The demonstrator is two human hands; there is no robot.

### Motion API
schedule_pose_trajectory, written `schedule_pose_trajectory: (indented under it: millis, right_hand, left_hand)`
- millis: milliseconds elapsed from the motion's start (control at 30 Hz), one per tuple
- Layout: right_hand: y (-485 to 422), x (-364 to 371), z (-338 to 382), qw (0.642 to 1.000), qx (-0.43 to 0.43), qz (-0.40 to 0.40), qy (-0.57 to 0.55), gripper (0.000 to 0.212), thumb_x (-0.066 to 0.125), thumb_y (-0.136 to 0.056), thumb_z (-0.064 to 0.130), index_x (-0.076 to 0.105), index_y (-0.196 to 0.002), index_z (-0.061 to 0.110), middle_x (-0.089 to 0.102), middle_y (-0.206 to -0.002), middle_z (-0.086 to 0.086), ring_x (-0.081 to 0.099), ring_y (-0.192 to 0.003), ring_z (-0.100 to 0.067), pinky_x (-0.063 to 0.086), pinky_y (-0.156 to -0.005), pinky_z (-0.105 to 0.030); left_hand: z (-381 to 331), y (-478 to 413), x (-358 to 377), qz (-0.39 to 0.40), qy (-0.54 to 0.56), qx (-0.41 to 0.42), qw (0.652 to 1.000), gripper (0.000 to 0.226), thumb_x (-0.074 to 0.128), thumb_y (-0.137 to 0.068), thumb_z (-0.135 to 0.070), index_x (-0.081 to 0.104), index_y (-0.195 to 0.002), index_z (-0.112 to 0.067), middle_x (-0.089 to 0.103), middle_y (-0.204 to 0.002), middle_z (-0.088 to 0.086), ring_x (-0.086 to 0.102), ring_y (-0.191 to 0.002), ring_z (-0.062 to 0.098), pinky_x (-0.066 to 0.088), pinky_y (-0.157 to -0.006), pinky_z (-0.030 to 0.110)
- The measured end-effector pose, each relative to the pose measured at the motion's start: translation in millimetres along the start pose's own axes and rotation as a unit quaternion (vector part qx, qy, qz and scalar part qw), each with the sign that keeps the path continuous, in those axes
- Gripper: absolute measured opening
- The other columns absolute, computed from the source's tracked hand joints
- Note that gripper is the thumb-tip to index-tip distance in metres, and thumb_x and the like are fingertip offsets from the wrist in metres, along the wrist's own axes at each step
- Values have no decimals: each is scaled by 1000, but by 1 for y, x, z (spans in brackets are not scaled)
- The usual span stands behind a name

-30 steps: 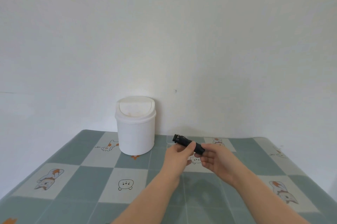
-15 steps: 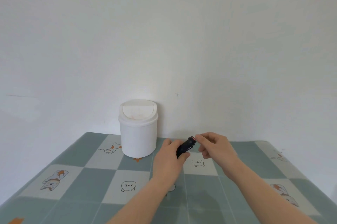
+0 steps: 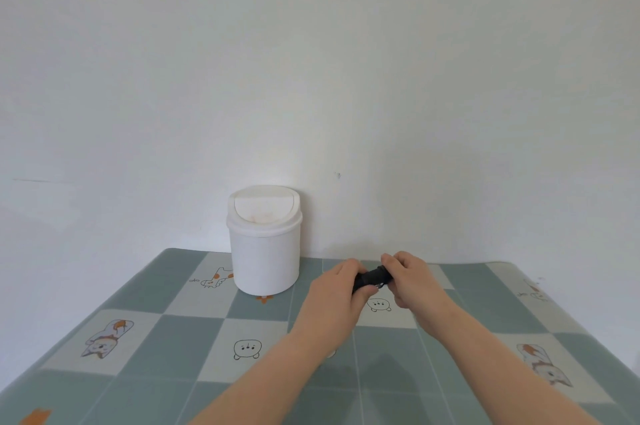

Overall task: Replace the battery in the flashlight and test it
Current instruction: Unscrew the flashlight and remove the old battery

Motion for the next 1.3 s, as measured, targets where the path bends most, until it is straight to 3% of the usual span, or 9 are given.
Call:
schedule_pose_trajectory:
  millis: [233,367,400,433,567,700,800,967,1300]
  right_hand:
    - [3,-7,3,1000,-1,19,7,32,46,-96,23,39,-66,13,33,-50,2,27,-30,-3,21,-39,-19]
    - [6,-6,5,999,-9,52,6,32,48,-95,21,39,-65,14,32,-44,7,27,-31,-3,21,-39,-19]
    - [7,-6,4,998,-4,63,2,31,49,-95,21,39,-66,13,32,-42,8,26,-31,-4,21,-39,-18]
    - [7,-6,3,998,3,68,-1,30,49,-95,21,39,-67,13,32,-41,9,26,-31,-4,21,-38,-18]
    - [4,-11,-8,998,42,38,-34,27,48,-94,21,39,-71,13,28,-48,3,21,-33,-7,18,-37,-18]
    - [2,-14,-14,996,56,18,-64,27,46,-96,22,40,-71,13,28,-47,3,20,-35,-9,18,-38,-20]
    - [2,-13,-13,996,52,9,-70,25,47,-95,22,41,-73,12,30,-47,2,21,-35,-9,19,-38,-20]
    - [4,-6,0,999,15,31,-35,24,49,-95,26,45,-76,11,34,-50,1,25,-35,-8,23,-40,-20]
    - [4,-2,-6,995,51,50,69,34,57,-91,32,61,-93,-1,61,-62,-9,54,-50,-14,49,-45,-20]
  left_hand:
    - [1,-5,5,120,190,-171,959,20,54,-92,-30,61,-94,-11,60,-68,-4,46,-54,11,38,-55,22]
    - [5,6,9,246,505,-407,720,33,50,-95,-35,64,-94,-5,59,-64,2,43,-42,5,40,-41,14]
    - [5,8,8,259,514,-414,705,35,50,-95,-36,64,-97,-4,61,-65,3,44,-42,5,41,-41,13]
    - [6,9,7,268,492,-403,724,36,51,-94,-37,63,-101,-4,63,-69,3,47,-44,6,44,-44,14]
    - [12,4,1,203,248,-258,911,40,75,-77,-28,55,-109,-15,61,-91,-4,57,-65,10,50,-65,21]
    - [17,-1,-7,92,141,-162,972,24,76,-72,-18,59,-88,-24,58,-78,-9,53,-63,8,44,-63,20]
    - [18,-2,-5,91,229,-185,951,11,69,-82,-22,62,-87,-16,63,-71,-2,61,-58,11,55,-67,30]
    - [26,11,2,148,435,-410,788,46,48,-95,-39,68,-84,1,60,-51,2,54,-38,8,48,-41,18]
    - [54,27,9,113,481,-397,774,28,56,-92,-28,63,-91,-1,65,-65,10,63,-51,13,55,-52,20]
Point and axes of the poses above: each hand's wrist, its own y-axis away from the middle knuckle, its own x-axis out of the palm, z = x × y, the point moved 4 cm from there along -y, towards the middle knuckle
